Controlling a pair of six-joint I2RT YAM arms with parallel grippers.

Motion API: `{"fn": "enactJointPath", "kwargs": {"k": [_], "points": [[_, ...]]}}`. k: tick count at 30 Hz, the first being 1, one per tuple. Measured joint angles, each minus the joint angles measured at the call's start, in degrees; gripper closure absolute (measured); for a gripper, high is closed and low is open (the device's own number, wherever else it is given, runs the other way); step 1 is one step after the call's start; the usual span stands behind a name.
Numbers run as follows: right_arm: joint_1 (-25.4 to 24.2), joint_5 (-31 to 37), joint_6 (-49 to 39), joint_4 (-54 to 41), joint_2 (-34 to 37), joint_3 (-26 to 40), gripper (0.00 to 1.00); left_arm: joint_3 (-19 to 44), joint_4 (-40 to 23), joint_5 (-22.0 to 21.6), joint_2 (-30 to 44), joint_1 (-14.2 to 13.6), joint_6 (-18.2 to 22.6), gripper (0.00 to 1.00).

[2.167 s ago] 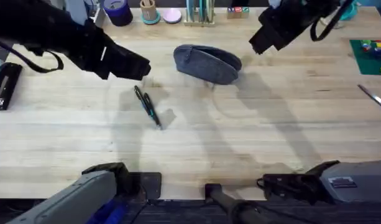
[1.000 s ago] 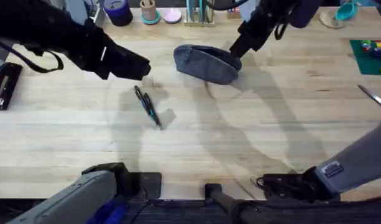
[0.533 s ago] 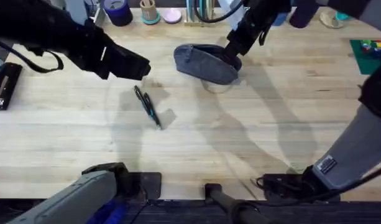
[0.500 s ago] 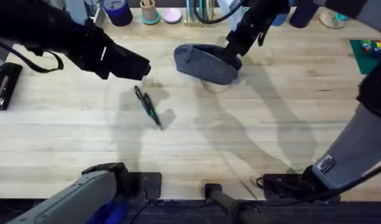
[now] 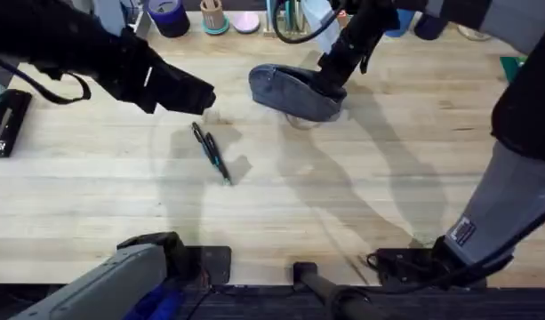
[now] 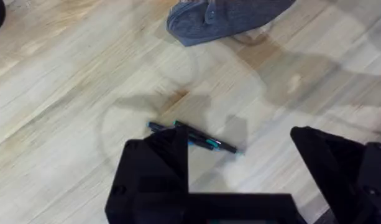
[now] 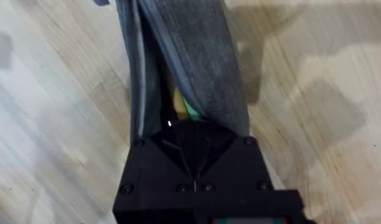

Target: Unzip the bag, pick up the pens from the table one at a time and place them inside, then zip the bag closed.

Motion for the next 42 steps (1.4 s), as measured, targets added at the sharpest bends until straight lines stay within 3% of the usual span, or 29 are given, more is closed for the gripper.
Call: {"fn": "enactJointPath", "kwargs": {"k": [2, 4, 8, 11, 12, 35, 42], "points": [[0.00, -0.02, 0.01, 0.00, -0.02, 0.02, 0.969, 0.00, 0.00, 0.00, 0.01, 0.00, 0.00, 0.006], [0.00, -0.13, -0.04, 0.00, 0.00, 0.02, 0.873, 0.00, 0.00, 0.00, 0.00, 0.00, 0.00, 0.006], [0.28, -0.68, -0.02, -0.26, -0.02, 0.13, 0.518, 0.00, 0.00, 0.00, 0.00, 0.00, 0.00, 0.006], [0.39, -1.31, -0.15, -0.44, 0.00, 0.39, 0.092, 0.00, 0.00, 0.00, 0.00, 0.00, 0.00, 0.006], [0.44, -1.47, -0.17, -0.51, -0.02, 0.42, 0.027, 0.00, 0.00, 0.00, 0.00, 0.00, 0.00, 0.006], [0.49, -1.53, -0.19, -0.86, -0.02, 0.56, 0.006, 0.00, -0.43, -0.01, 0.01, 0.00, 0.00, 0.006], [0.48, -1.10, -0.18, -5.34, -0.40, 3.36, 0.005, 0.00, -0.42, -0.28, 0.01, 0.00, 0.00, 0.006]]}}
